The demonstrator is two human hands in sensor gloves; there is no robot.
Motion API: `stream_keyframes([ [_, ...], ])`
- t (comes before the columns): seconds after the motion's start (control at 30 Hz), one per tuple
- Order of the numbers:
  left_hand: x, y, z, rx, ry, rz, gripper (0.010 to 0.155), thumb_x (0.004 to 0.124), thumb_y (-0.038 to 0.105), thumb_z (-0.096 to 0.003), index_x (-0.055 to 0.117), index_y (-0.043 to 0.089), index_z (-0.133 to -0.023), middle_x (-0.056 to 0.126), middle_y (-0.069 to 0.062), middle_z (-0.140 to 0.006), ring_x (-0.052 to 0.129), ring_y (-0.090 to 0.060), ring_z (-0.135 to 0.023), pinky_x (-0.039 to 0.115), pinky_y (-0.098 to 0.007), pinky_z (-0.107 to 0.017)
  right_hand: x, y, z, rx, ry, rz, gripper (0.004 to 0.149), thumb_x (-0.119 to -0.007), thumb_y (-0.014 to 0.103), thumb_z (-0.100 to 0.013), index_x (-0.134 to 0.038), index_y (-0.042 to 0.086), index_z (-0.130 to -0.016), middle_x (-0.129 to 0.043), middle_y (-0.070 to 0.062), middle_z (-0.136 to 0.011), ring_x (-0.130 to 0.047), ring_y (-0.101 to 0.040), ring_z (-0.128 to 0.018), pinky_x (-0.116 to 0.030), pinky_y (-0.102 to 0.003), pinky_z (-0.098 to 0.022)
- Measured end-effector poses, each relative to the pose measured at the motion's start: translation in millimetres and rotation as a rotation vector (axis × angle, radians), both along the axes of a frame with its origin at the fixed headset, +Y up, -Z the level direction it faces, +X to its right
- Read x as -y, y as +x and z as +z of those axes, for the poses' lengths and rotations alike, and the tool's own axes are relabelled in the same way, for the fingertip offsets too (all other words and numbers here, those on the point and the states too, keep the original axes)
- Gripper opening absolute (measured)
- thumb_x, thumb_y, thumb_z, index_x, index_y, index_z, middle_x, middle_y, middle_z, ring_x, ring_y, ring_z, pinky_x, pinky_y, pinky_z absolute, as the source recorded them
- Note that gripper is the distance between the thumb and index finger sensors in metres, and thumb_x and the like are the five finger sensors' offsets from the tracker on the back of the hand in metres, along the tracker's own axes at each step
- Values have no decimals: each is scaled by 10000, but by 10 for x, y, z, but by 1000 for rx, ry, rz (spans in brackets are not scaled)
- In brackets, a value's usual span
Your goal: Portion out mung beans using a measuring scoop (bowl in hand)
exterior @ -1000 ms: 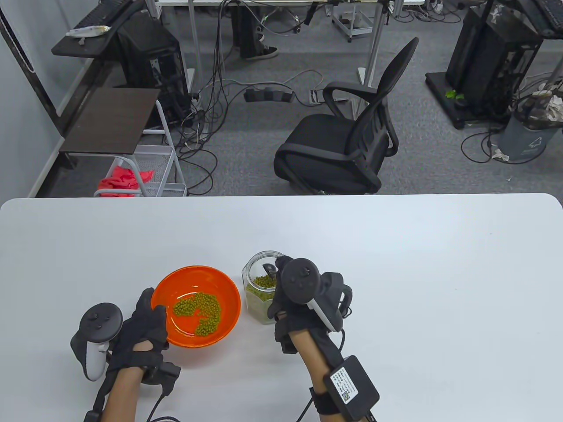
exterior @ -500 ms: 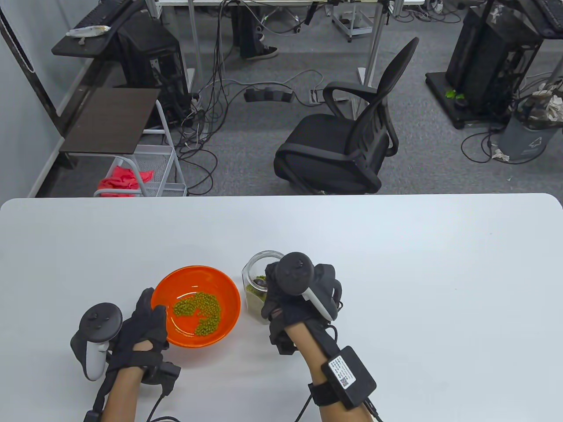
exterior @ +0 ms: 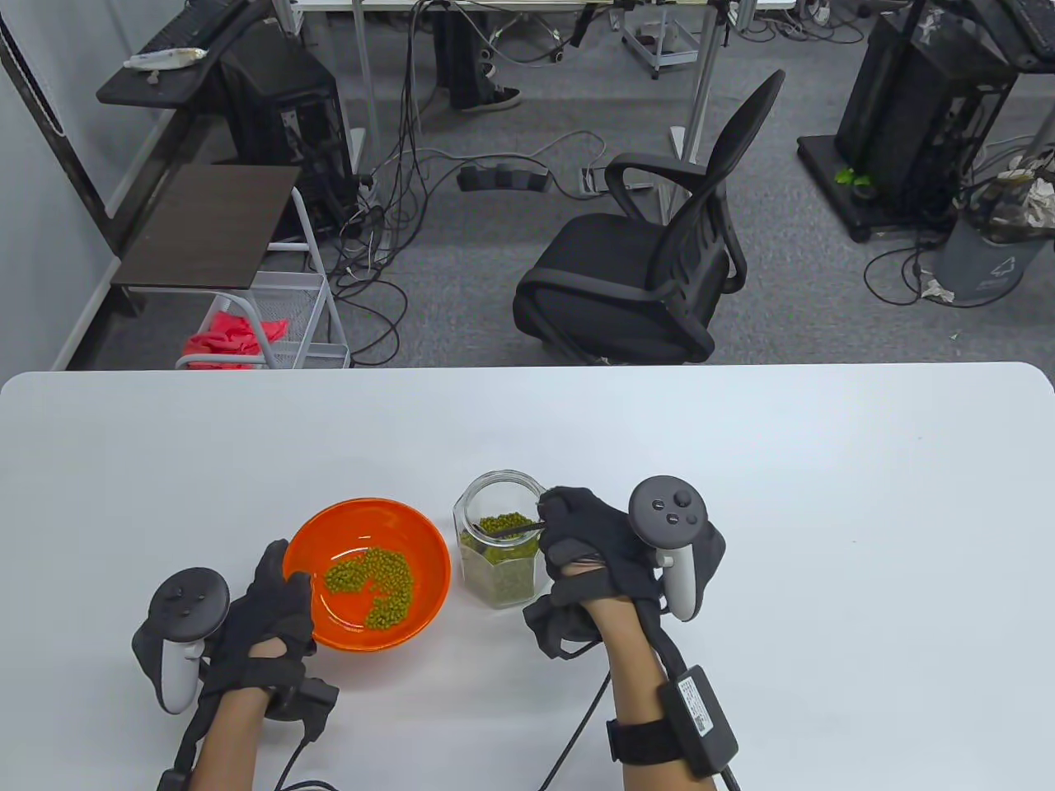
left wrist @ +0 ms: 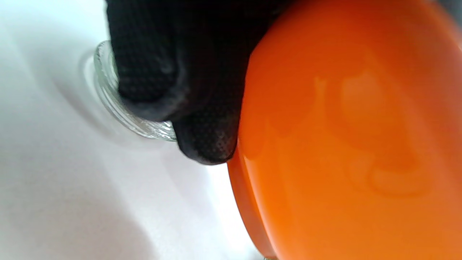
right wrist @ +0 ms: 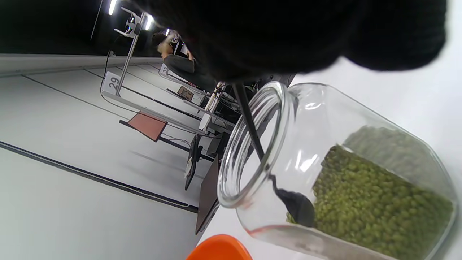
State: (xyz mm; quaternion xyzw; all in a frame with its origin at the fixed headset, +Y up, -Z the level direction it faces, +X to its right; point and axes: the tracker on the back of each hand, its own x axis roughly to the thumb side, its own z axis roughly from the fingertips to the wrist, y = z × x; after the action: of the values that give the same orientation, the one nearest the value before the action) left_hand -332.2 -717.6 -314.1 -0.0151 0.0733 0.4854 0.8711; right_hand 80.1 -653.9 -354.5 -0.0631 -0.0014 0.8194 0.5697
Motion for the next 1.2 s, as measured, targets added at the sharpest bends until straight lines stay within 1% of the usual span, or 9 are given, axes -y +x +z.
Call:
stream_keyframes([
  [0.23,2,-7,0,-7,0,-5,648,608,380,-558,404,77,-1093,703,-125,-971,1131,-231,-446,960,-232,-244,57,172,82,31,-3,-133,398,-734,244,-477,-823,3,-780,-930,-243,-476,-959,-152,-145,-855,-501,-264],
  [0.4,4,-1,-3,-3,1,-10,647,608,381,-558,405,78,-1093,704,-125,-971,1132,-230,-445,959,-232,-244,145,237,112,10,-35,-255,401,-741,241,-483,-819,-4,-790,-929,-251,-480,-964,-161,-149,-852,-507,-267],
  [0.9,16,18,-5,-1,-4,-16,649,610,381,-557,406,76,-1092,705,-126,-970,1132,-232,-442,960,-233,-242,257,360,124,27,-49,-351,404,-737,235,-488,-806,-4,-806,-921,-260,-515,-975,-194,-185,-834,-528,-298],
  [1.2,20,25,-5,-1,-4,-16,649,610,381,-557,405,76,-1092,705,-127,-969,1132,-232,-444,957,-235,-245,247,469,148,25,-55,-417,405,-734,235,-492,-800,-2,-813,-917,-262,-526,-974,-200,-198,-830,-531,-306],
])
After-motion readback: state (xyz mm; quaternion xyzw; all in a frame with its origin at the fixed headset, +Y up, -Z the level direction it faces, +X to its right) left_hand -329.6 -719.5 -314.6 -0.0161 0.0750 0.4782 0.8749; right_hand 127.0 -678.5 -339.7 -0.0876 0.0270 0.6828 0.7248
